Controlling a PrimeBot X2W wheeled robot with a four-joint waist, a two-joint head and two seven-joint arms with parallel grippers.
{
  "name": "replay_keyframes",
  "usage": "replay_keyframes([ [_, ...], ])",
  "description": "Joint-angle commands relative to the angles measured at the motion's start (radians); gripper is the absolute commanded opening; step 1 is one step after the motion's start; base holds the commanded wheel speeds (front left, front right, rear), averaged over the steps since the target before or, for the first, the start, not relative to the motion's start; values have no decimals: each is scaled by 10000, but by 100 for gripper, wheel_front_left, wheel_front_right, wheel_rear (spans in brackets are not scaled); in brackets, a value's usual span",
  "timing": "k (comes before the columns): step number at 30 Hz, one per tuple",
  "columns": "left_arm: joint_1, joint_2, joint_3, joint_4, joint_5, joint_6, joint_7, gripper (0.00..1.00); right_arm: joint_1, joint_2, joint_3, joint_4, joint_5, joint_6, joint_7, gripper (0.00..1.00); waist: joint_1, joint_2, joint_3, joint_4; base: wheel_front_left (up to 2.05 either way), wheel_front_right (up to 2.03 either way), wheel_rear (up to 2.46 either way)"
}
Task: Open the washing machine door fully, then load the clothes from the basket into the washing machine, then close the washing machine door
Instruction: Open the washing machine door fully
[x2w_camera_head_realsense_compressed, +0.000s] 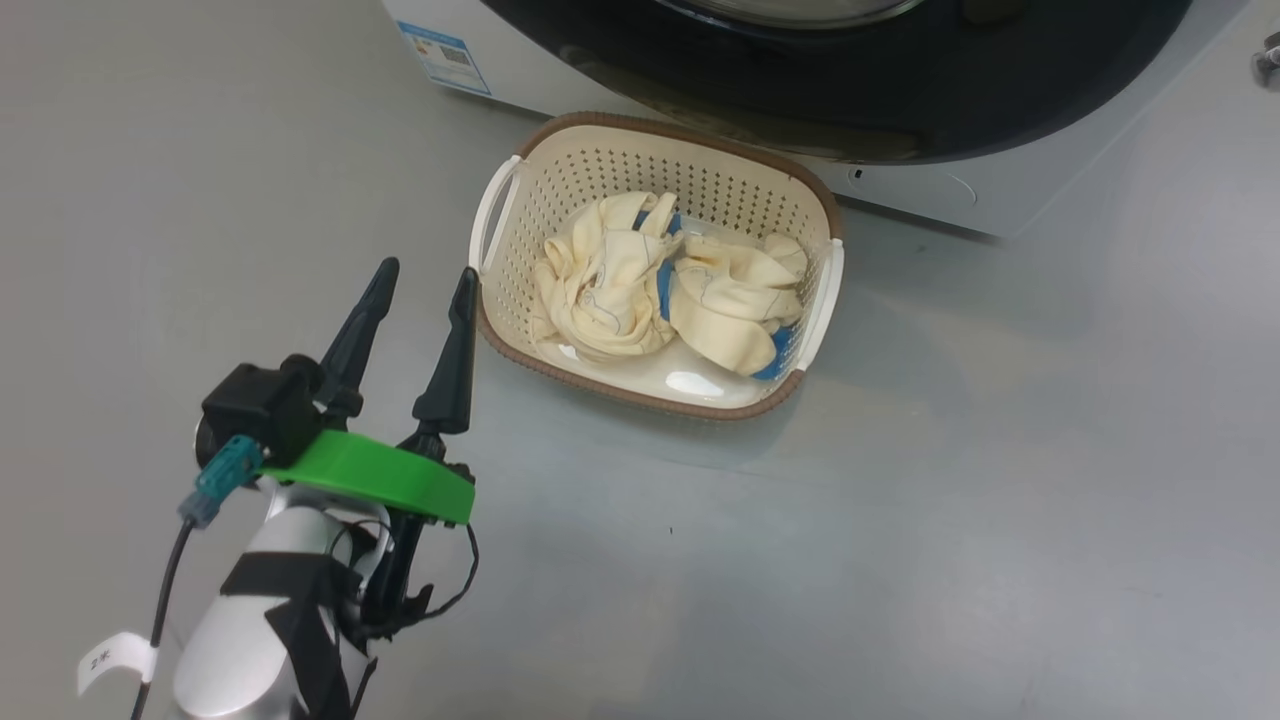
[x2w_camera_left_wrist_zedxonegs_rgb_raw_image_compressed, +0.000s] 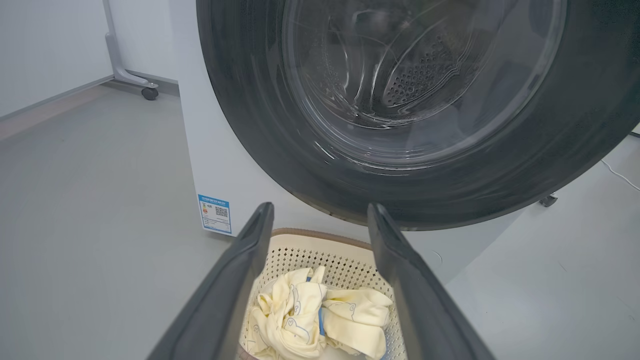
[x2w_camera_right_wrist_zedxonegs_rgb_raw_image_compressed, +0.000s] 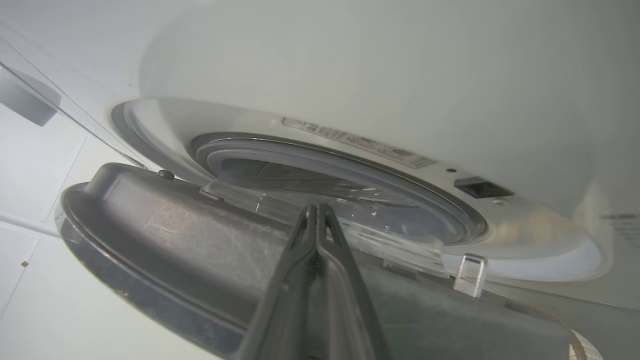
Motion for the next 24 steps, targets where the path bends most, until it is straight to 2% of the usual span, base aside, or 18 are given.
replay_keyframes([
  [1,-8,229,361,-252,-18,6,-69,100,310,278,251,-342,47,17,195,0,0,0,-38,-11,0,0,0],
  [24,650,280,484,-273,97,6,-69,100,1246,726,499,-1027,413,17,1052,0,0,0,-1136,-388,0,0,0],
])
